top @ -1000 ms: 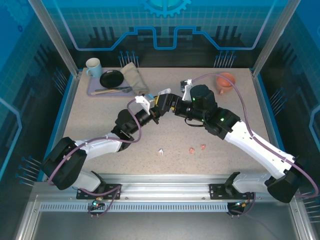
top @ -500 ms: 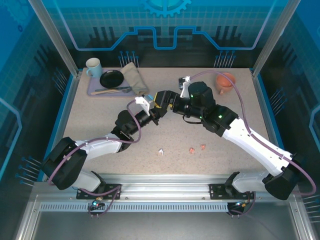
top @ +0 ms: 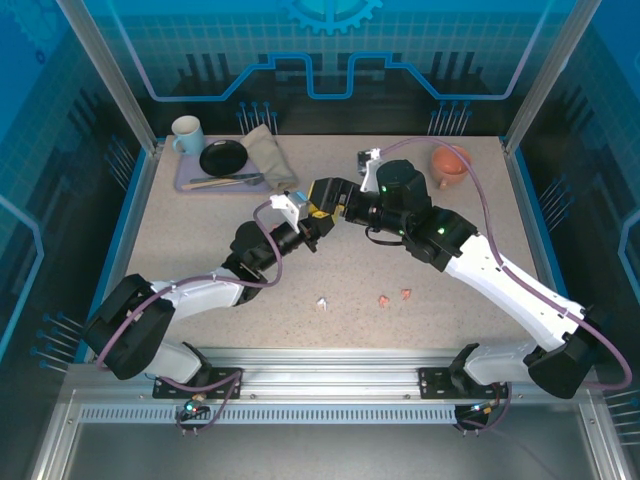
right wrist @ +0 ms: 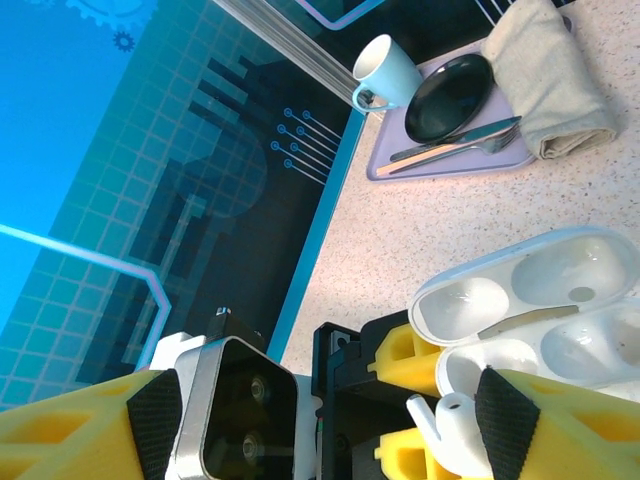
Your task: Insert wireless bluetooth earbuds into charging case
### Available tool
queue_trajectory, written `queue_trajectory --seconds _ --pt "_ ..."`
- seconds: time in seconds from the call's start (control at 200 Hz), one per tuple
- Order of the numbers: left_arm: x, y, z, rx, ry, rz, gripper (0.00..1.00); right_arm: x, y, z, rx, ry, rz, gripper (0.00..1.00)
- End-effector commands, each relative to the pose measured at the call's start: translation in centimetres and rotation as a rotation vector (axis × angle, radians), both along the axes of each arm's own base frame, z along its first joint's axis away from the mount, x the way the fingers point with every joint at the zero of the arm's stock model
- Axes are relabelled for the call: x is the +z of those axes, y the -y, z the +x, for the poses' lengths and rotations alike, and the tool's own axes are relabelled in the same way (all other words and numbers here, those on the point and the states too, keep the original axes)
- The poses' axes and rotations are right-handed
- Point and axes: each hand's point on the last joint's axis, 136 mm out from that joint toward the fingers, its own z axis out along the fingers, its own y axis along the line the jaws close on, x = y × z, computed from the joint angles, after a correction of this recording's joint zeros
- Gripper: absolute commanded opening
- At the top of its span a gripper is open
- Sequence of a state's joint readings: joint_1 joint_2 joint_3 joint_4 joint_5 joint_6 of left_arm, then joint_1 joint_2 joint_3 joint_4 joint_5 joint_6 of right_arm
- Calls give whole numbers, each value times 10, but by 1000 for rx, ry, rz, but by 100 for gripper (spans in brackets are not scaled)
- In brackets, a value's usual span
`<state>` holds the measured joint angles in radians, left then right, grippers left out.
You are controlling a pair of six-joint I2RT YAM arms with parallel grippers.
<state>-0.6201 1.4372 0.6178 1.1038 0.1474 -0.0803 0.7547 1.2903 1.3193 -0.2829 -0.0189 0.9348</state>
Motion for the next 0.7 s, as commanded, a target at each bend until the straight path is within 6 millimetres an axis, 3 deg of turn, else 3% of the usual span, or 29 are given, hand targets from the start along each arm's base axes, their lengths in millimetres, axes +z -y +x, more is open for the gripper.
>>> queue_trajectory --seconds 0.0,0.31,0.475,0.695 --pt "7 0 -9 -17 28 -29 0 -3 10 -7 -14 14 -46 80" --pt "-14 -5 -17 -21 -20 18 0 -50 34 -24 -56 -81 -233 62" --pt "-23 -7 -23 -34 -43 41 0 -72 25 -28 -40 -117 -253 54" --pt "-40 -9 -30 -44 -81 74 0 -79 13 -29 -26 -118 -267 52"
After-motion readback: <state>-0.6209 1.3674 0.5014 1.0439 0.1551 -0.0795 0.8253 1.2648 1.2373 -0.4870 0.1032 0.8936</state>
